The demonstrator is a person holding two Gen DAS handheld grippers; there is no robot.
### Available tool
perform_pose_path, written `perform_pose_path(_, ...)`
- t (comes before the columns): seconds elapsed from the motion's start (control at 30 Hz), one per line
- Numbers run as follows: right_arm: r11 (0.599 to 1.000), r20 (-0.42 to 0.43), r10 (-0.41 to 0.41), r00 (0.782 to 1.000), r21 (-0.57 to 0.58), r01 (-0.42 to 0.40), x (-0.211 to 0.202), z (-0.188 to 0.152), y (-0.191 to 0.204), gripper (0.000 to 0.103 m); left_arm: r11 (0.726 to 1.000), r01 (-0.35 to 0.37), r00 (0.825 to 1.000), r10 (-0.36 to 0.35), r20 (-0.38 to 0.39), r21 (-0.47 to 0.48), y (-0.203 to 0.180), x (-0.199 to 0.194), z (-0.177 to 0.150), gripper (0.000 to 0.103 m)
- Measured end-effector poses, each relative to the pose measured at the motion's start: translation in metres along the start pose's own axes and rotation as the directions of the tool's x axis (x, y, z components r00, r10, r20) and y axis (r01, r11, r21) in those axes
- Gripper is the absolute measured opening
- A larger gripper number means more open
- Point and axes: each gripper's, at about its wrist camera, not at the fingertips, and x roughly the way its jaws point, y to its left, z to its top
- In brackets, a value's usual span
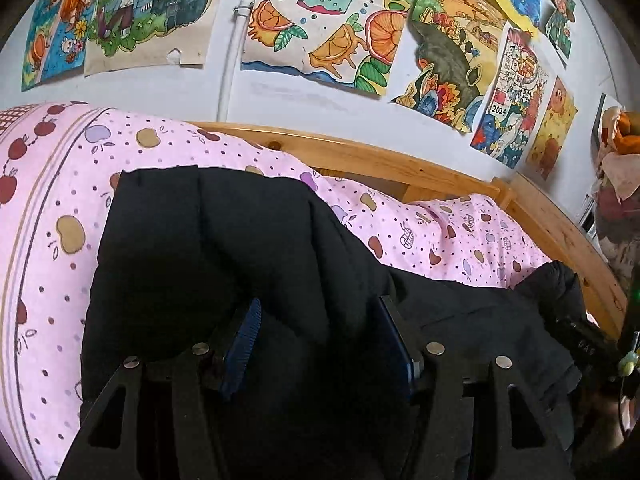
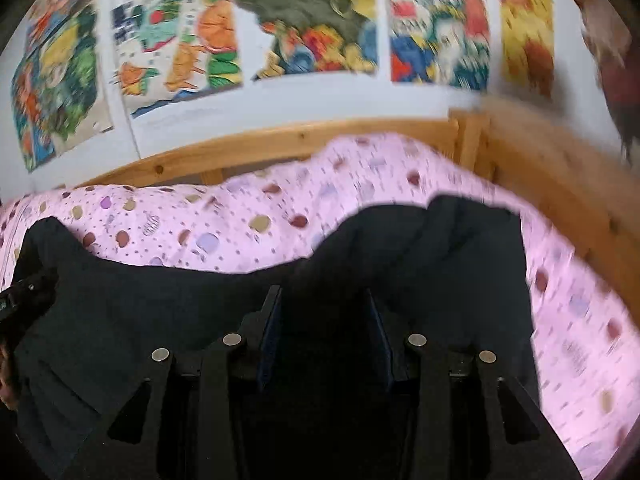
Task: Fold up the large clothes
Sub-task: 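Open both tools and lift them off the folded jacket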
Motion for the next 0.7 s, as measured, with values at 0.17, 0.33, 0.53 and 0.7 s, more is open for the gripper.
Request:
perform_pose_path(0.17, 1.0, 0.035, -0.001, 0.999, 0.011, 0.001, 0.002, -0.023, -0.001, 0.037, 1.0, -0.01, 1.0, 0.011, -0.018, 0.011, -0.001, 0.006, -0.009, 0.057)
perform_pose_path(0.33, 0.996, 0.051, 0.063, 0.997, 0.062, -0.066, -0.008, -0.019, -0.013, 0.037, 1.0, 0.021, 1.0, -0.021, -0.002, -0.007, 0.004, -0.004, -0.008, 0.057)
perform_pose_path(0.53, 0.994, 0.073, 0.095, 0.993, 0.053, -0.099, -0.041, -0.02, -0.009, 0.042, 0.999, 0.023, 1.0, -0.023, 0.002, 0.031, -0.008, -0.032, -0.009, 0.063)
perform_pose_path(0.7, 0.992, 0.082, 0.118, 0.99, 0.036, -0.121, -0.069, -0.024, -0.002, 0.055, 0.997, 0.06, 0.998, -0.059, -0.007, 0.041, -0.02, -0.061, -0.01, 0.075)
